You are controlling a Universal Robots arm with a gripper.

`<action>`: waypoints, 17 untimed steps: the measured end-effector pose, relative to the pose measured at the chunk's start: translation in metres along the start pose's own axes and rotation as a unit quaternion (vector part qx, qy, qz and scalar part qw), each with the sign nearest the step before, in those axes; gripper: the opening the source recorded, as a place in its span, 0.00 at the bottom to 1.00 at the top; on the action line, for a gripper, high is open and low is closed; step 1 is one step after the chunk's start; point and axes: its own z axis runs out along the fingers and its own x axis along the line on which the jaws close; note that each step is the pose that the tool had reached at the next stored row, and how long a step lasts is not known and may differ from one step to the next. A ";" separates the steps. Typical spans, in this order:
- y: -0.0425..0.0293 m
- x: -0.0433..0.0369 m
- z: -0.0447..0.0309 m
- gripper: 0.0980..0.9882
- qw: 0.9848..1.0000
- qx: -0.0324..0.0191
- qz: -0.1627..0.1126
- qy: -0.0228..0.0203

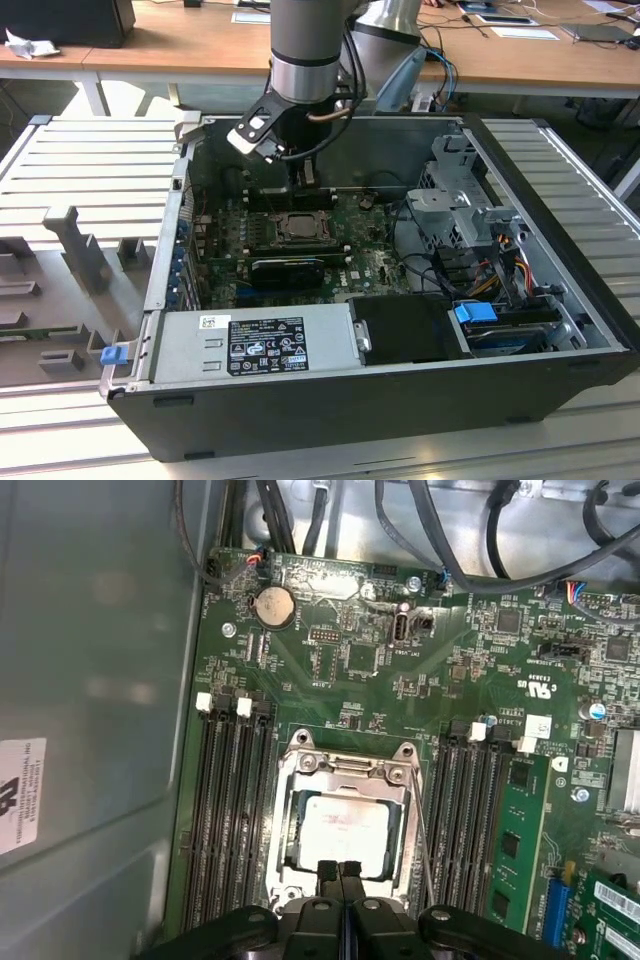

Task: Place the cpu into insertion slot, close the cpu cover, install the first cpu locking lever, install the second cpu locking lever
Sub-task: 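Install the first cpu locking lever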

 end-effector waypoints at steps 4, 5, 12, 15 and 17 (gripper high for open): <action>0.0000 0.0003 -0.0096 0.01 1.000 0.000 0.000 0.000; 0.0001 0.0004 -0.0115 0.01 1.000 0.000 0.000 0.000; 0.0002 0.0010 -0.0281 0.01 1.000 0.000 0.000 0.000; 0.0002 0.0012 -0.0325 0.01 1.000 0.000 0.000 0.000; 0.0002 0.0013 -0.0360 0.01 1.000 0.000 0.000 0.000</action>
